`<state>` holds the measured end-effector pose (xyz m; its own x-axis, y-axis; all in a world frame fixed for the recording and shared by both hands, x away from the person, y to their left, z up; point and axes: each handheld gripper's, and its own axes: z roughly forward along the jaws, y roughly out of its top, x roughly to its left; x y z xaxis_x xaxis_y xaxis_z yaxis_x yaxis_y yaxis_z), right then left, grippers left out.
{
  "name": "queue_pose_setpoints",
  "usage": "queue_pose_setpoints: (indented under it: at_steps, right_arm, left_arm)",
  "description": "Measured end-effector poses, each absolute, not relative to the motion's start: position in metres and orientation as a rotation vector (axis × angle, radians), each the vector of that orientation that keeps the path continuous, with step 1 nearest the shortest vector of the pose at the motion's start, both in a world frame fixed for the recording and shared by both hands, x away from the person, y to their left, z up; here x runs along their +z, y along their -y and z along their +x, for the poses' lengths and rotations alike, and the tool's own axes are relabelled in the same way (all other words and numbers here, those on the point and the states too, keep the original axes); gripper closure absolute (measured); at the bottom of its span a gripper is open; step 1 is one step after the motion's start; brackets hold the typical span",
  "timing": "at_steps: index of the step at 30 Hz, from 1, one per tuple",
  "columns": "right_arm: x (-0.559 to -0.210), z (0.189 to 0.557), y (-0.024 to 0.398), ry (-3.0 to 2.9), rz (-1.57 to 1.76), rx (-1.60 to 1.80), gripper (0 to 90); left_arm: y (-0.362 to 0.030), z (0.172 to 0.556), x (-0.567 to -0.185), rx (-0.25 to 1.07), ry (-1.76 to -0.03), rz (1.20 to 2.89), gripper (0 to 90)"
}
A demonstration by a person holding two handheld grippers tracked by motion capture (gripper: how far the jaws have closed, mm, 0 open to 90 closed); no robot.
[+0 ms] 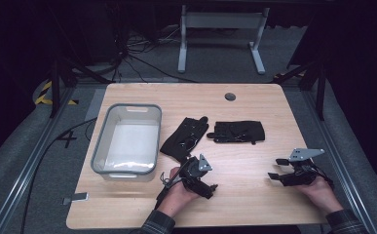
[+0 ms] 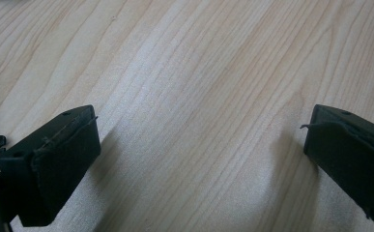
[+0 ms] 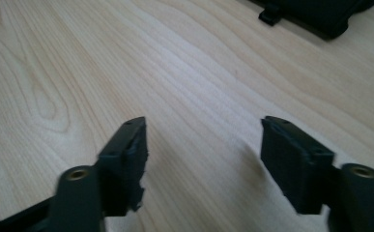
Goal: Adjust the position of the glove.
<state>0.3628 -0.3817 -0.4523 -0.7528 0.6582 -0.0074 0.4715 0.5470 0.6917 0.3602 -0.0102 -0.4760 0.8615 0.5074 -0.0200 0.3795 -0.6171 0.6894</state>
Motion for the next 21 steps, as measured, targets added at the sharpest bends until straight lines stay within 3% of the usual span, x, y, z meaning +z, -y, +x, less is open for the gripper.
queue_pose_setpoints:
  at_steps: [1,2,11,21]
  right_arm:
    - [-0.45,0.365,0.381,-2.526,0.932,1.012,45.8]
    - [-0.45,0.365,0.381,-2.526,0.932,1.012,45.8]
    - [-0.439,0.386,0.377,-2.514,0.893,1.039,88.2]
    - [-0.43,0.424,0.366,-2.48,0.88,1.039,89.9]
  left_arm:
    - [0.01,0.36,-0.476,0.228,-0.639,2.306,0.0]
    - [0.01,0.36,-0.476,0.228,-0.639,2.306,0.0]
    - [0.01,0.36,-0.476,0.225,-0.636,2.307,0.0]
    - [0.01,0.36,-0.476,0.227,-0.635,2.307,0.0]
